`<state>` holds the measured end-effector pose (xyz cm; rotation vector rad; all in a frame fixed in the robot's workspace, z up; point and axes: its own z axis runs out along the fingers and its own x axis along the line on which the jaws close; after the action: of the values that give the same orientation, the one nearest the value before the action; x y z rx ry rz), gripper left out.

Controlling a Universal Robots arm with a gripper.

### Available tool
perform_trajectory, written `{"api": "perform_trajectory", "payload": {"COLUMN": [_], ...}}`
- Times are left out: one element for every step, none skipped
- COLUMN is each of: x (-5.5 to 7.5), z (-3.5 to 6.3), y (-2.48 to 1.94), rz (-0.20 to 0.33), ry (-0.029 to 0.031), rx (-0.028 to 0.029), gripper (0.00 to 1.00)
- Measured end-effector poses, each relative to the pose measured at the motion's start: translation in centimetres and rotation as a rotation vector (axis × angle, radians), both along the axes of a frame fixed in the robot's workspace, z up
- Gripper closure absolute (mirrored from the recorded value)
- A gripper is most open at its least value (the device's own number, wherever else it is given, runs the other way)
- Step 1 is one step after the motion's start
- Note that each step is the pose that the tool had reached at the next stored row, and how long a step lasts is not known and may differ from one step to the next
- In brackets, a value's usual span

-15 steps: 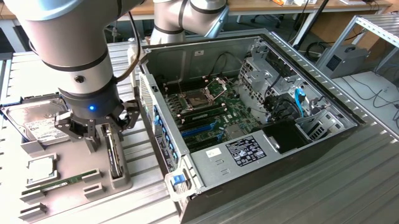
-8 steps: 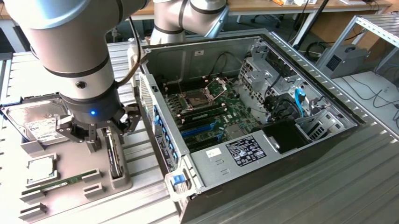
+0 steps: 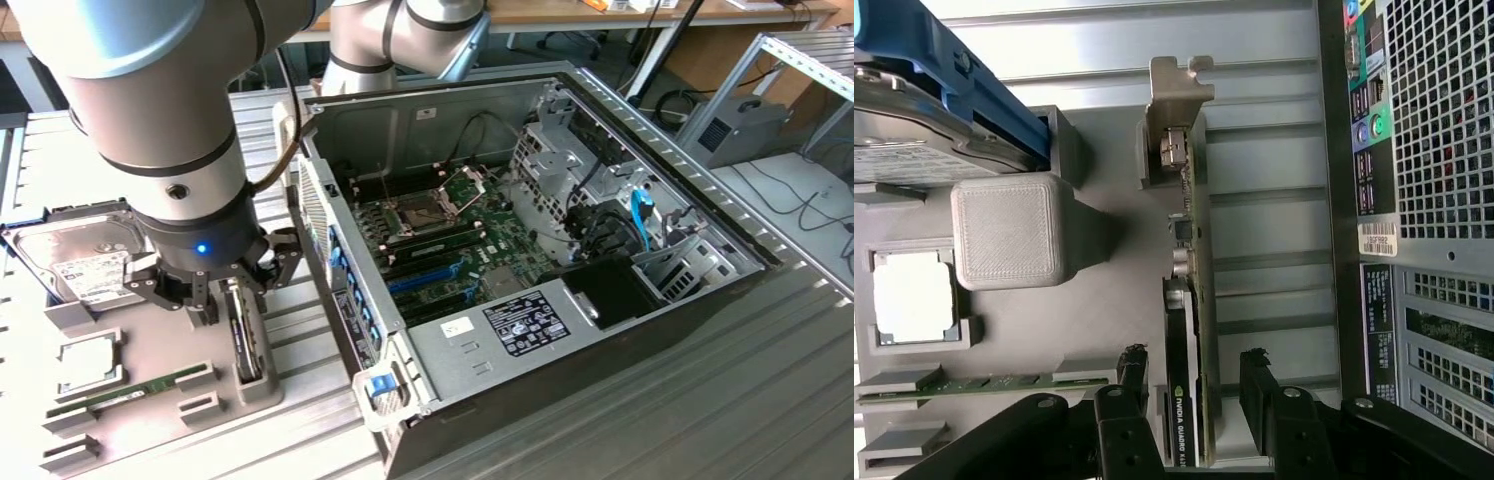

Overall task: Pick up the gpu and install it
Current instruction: 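Pick up the gpu and move the gpu toward the slot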

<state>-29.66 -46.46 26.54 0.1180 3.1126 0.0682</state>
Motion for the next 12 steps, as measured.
{"api": "perform_trajectory", "payload": {"x": [0.0, 0.0, 0.0, 0.0, 0.0, 0.0, 0.0, 0.0, 0.0, 0.0, -0.01, -0.03], "z": [-0.01, -0.01, -0.01, -0.01, -0.02, -0.09, -0.18, -0.25, -0.34, -0.44, -0.61, -0.89], "y": [0.0, 0.0, 0.0, 0.0, 0.0, 0.0, 0.0, 0.0, 0.0, 0.0, 0.0, 0.0], "rz": [0.0, 0.0, 0.0, 0.0, 0.0, 0.0, 0.0, 0.0, 0.0, 0.0, 0.0, 0.0], "ry": [-0.0001, -0.0001, -0.0001, -0.0001, -0.0001, -0.0005, -0.0004, -0.0002, -0.0002, -0.0002, -0.0001, -0.0001], "rx": [0.0001, 0.0001, 0.0001, 0.0001, 0.0, 0.0005, 0.0004, 0.0002, 0.0002, 0.0002, 0.0001, 0.0001], "gripper": [0.5, 0.5, 0.5, 0.5, 0.5, 0.5, 0.5, 0.5, 0.5, 0.5, 0.5, 0.5]}}
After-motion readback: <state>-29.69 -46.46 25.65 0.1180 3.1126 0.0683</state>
